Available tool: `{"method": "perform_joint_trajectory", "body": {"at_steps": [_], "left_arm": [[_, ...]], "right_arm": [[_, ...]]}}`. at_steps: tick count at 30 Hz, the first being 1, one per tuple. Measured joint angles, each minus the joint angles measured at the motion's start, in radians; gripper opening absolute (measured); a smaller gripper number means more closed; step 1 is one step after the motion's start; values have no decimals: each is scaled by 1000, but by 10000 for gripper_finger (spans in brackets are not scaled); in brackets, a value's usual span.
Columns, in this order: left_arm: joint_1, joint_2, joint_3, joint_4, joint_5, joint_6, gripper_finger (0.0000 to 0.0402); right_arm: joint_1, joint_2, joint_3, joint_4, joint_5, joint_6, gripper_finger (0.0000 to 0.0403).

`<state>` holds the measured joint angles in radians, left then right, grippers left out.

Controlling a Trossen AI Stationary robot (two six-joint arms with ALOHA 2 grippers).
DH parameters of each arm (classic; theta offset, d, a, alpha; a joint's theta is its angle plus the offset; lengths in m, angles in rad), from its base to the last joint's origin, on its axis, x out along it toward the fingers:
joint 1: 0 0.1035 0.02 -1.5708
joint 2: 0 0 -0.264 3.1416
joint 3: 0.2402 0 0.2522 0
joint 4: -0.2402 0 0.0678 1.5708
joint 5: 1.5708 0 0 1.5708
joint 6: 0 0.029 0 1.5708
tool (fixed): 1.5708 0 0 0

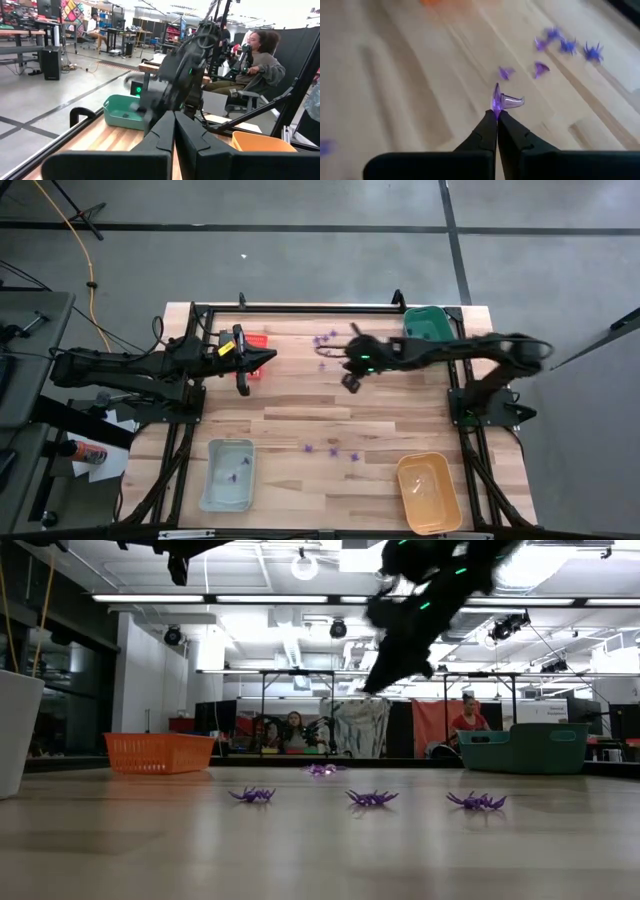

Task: Sort Halloween decoration
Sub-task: Put the violet hat toy into the gray bin

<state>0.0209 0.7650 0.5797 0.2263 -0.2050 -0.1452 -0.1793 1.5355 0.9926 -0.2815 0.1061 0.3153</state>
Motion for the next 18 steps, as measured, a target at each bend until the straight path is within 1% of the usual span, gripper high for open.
{"method": "perform_joint_trajectory", "body": {"at_steps": [3, 6, 8, 10, 13, 18], "left_arm": [[0, 0, 0, -2, 0, 0, 1], [0, 0, 0, -3, 0, 0, 1], [0, 0, 0, -11, 0, 0, 1], [0, 0, 0, -32, 0, 0, 1], [0, 0, 0, -50, 0, -1, 1], [0, 0, 0, -50, 0, -1, 1]], "right_arm": [[17, -186, -173, 184, -65, 67, 0], [49, -347, -334, 407, -87, 143, 0], [68, -427, -417, 567, -85, 162, 0], [83, -476, -472, 700, -81, 154, 0], [100, -503, -487, 792, -68, 125, 0], [113, -489, -415, 789, -55, 14, 0]]}}
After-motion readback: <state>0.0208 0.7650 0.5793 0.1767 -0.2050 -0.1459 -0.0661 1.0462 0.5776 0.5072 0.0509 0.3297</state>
